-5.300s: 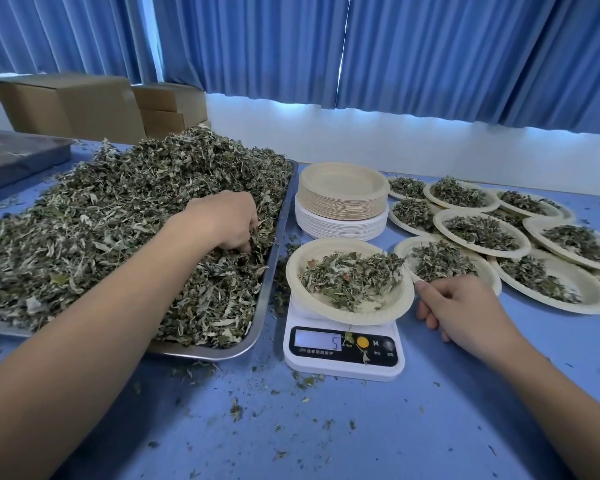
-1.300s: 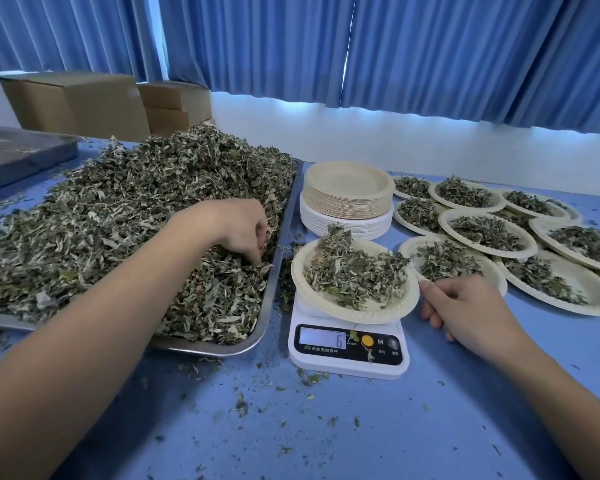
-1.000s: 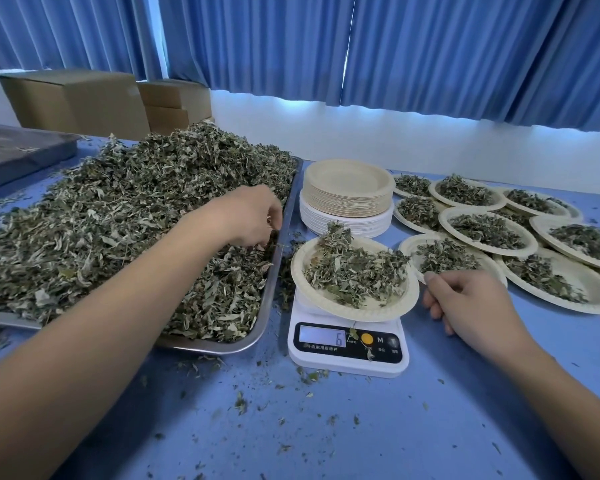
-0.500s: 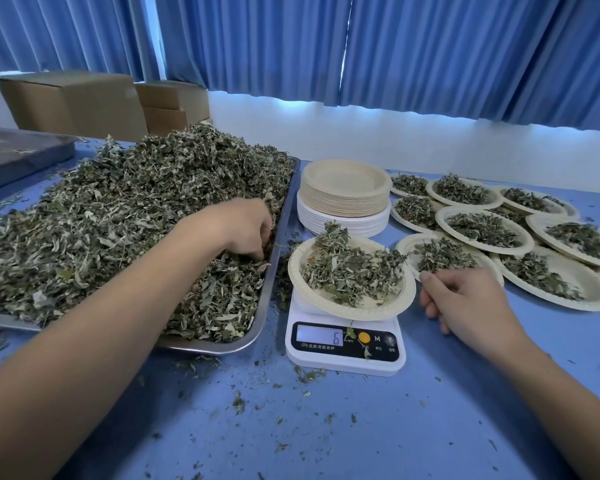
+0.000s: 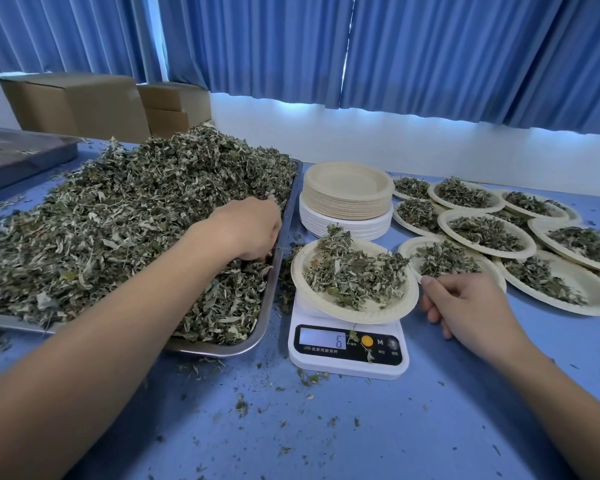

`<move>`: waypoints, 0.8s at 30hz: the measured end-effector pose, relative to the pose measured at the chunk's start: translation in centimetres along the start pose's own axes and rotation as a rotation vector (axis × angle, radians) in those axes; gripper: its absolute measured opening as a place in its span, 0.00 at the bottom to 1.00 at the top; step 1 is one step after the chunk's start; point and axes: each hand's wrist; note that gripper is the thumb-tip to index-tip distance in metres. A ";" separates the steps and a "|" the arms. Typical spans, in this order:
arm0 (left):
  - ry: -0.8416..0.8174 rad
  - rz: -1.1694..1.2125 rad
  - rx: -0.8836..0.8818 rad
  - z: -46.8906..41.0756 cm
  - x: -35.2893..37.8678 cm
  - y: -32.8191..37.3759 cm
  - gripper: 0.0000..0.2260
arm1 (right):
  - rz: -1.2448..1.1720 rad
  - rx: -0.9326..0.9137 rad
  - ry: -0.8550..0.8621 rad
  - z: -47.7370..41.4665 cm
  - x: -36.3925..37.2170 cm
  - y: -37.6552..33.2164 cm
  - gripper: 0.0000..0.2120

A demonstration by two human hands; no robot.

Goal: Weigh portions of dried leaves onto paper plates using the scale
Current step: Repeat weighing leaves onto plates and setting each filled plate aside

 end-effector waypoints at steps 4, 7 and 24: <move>0.087 -0.044 0.000 0.3 -0.5 0.3 0.11 | -0.003 0.003 -0.006 0.1 -0.1 -0.2 0.22; -0.047 -0.051 -0.008 0.5 -0.3 0.4 0.12 | -0.002 0.003 0.002 0.1 -0.1 -0.2 0.22; 0.138 0.260 0.121 0.2 1.0 2.1 0.11 | -0.292 0.049 -0.030 0.0 0.0 -0.6 0.12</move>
Point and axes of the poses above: each hand's wrist, its own z-axis away from the middle knuckle, its own x-axis out of the palm, y = z × x, and after that the axes turned 7 degrees about z, right-handed
